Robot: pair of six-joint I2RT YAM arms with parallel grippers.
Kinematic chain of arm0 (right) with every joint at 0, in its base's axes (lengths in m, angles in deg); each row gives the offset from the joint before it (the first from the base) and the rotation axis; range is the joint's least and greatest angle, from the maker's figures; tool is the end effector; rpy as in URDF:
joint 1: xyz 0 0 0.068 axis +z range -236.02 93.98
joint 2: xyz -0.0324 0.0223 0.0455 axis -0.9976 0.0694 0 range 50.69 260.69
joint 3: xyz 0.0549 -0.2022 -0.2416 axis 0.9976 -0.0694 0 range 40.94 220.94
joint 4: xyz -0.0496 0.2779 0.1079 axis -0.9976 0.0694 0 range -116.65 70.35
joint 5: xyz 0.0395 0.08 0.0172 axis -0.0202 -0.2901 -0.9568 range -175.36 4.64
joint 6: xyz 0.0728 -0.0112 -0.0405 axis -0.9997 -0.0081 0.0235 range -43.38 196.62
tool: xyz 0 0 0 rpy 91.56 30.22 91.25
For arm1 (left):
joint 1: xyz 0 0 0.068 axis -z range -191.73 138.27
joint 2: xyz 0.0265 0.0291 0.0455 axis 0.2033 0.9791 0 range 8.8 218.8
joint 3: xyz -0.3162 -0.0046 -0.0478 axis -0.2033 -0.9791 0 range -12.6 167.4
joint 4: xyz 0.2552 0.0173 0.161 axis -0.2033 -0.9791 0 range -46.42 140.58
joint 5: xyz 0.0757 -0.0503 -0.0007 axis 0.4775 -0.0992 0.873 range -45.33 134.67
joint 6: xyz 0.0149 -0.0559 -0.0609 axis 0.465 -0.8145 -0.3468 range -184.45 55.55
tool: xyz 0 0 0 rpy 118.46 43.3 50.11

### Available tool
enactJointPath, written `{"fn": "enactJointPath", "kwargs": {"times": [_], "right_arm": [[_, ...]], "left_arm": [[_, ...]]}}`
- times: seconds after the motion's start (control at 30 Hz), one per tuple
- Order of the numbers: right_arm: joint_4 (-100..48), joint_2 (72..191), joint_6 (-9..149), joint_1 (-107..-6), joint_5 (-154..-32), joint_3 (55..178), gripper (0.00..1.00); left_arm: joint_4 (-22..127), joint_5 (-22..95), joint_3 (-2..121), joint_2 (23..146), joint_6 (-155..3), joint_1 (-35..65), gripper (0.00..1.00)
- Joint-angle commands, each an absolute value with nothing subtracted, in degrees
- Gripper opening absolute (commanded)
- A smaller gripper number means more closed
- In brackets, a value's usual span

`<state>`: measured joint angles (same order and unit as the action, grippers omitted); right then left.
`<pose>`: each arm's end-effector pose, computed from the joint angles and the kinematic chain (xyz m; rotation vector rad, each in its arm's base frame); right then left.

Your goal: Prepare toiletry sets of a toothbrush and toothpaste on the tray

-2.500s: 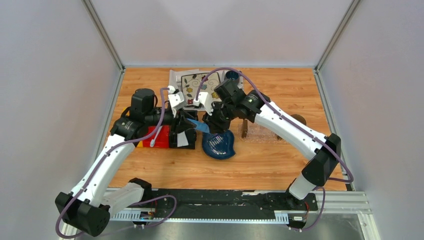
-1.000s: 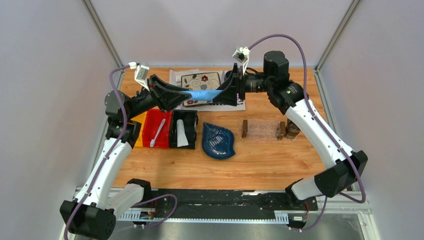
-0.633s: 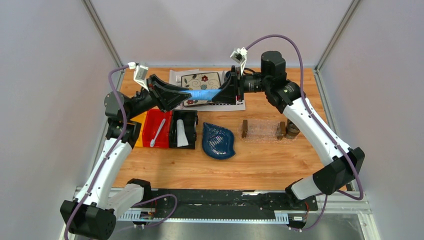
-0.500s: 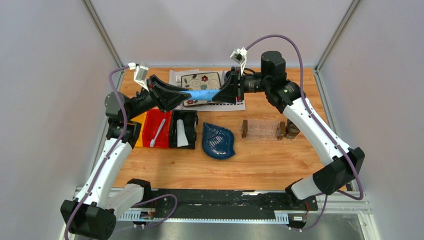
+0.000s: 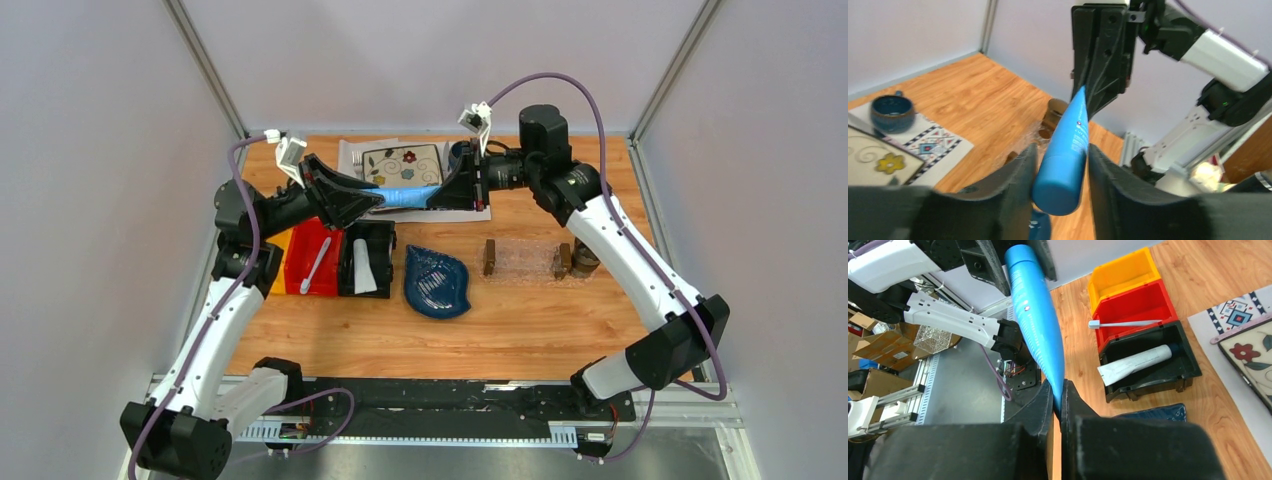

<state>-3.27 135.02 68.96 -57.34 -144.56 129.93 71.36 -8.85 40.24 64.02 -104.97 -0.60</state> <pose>0.3006 0.2365 0.4715 -1.0636 1.6588 1.3932 0.2279 -0.1051 0.4552 0.5253 1.4229 -1.3151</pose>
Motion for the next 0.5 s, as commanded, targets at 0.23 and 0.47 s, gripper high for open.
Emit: {"fn": "enactJointPath", "kwargs": {"times": [0.23, 0.47], "right_arm": [[17.97, 135.59, 85.65, -55.97, -134.85, 137.88, 0.0], [27.39, 136.12, 94.01, -52.19, -125.8, 141.31, 0.0]], "left_arm": [[46.03, -11.84, 52.96, 65.31, -78.8, -0.75, 0.71], [16.2, -12.12, 62.44, 68.91, -52.71, 3.38, 0.73]]}}
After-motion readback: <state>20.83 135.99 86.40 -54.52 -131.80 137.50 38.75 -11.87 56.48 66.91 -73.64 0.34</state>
